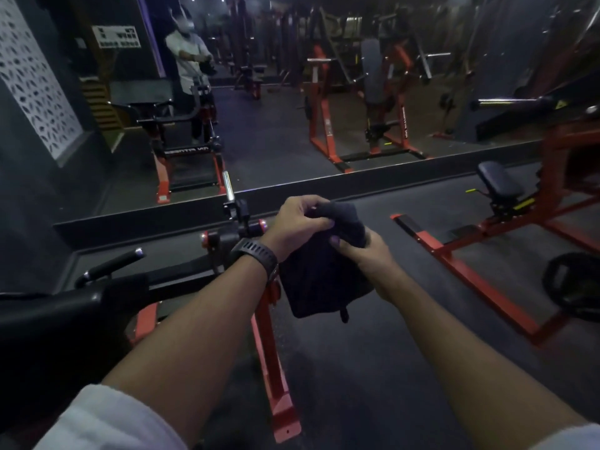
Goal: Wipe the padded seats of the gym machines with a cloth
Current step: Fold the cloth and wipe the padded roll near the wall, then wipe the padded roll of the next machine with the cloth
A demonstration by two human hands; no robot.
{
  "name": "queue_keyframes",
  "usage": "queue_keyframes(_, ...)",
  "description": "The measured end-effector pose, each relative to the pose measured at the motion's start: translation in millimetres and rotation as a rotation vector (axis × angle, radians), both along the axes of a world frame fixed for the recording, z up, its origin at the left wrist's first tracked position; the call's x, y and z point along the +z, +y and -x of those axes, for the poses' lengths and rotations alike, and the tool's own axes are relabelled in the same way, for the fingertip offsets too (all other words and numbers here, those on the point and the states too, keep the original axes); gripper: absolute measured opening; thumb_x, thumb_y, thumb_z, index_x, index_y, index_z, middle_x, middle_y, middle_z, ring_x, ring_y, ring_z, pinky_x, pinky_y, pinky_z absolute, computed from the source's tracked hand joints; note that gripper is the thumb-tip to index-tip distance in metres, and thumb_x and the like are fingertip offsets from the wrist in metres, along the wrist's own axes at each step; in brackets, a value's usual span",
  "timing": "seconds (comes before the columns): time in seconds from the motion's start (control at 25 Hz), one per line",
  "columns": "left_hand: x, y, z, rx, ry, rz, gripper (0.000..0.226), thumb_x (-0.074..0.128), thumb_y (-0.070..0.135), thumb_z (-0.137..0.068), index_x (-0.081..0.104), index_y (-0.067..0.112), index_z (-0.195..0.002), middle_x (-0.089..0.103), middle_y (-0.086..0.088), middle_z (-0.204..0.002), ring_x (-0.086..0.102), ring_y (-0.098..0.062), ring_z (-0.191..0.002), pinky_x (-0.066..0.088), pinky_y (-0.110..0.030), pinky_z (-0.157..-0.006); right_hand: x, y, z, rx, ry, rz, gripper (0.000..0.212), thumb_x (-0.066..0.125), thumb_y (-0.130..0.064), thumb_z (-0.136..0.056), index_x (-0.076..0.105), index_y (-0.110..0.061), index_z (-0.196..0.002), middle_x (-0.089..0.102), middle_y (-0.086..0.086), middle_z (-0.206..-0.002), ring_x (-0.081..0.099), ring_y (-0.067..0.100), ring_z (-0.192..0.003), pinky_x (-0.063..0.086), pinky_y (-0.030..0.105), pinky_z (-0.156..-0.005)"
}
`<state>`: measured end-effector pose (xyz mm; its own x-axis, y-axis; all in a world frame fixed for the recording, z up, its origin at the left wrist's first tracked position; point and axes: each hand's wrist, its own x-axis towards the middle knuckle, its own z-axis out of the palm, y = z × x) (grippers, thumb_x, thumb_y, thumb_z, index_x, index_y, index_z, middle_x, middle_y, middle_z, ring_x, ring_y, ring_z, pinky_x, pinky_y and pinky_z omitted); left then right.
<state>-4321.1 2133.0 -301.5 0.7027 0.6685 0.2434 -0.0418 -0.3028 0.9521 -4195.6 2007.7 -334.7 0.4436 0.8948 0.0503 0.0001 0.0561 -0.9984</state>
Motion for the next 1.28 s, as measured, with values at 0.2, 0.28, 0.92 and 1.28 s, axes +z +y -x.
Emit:
queue_keyframes(0.2, -9.2, 46.6, -95.5, 0.296, -0.087, 0.078, 0.039, 0.082, 0.026, -0.081, 0.065, 0.023, -0.116, 0.07, -0.005, -0.101, 0.066, -0.016, -0.095, 0.054, -0.029, -0.086, 3.9, 55.7, -83.7, -0.116, 0.111, -0.098, 0.027, 0.07, -0.023, -0.095, 0.066, -0.013, -0.119, 0.075, 0.008, -0.112, 0.071, 0.023, -0.104, 0.06, 0.037, -0.087)
queue_keyframes(0.28, -21.7, 75.7, -129.9, 0.322, -0.093, 0.241, 0.061, 0.083, 0.034, -0.079, 0.055, 0.021, -0.132, 0.066, -0.006, -0.115, 0.066, -0.017, -0.105, 0.054, -0.029, -0.088, 0.2, 92.5, -119.4, -0.15, 0.136, -0.113, 0.026, 0.069, -0.028, -0.095, 0.066, -0.016, -0.118, 0.076, 0.006, -0.11, 0.072, 0.022, -0.104, 0.059, 0.041, -0.09)
queue_keyframes(0.92, -16.8, 402.4, -372.6, 0.783, -0.366, 0.237, 0.037, 0.076, 0.006, -0.087, 0.051, 0.023, -0.108, 0.064, -0.008, -0.112, 0.067, -0.02, -0.098, 0.059, -0.029, -0.078, 18.7, 473.2, -418.4, 0.357, 0.0, 0.077, 0.103, 0.076, -0.006, -0.081, 0.012, -0.036, -0.157, 0.059, -0.003, -0.129, 0.063, 0.018, -0.114, 0.055, 0.034, -0.086)
queue_keyframes(1.28, 1.4, 588.3, -425.8, 0.841, -0.284, 0.174, 0.068, 0.081, -0.002, -0.068, 0.062, 0.037, -0.121, 0.062, -0.004, -0.131, 0.062, -0.019, -0.12, 0.056, -0.034, -0.095, 21.9, 717.8, -481.7, 0.499, -0.196, -0.256, 0.081, 0.072, -0.004, -0.075, 0.043, -0.039, -0.143, 0.05, -0.008, -0.147, 0.051, 0.016, -0.135, 0.044, 0.052, -0.111)
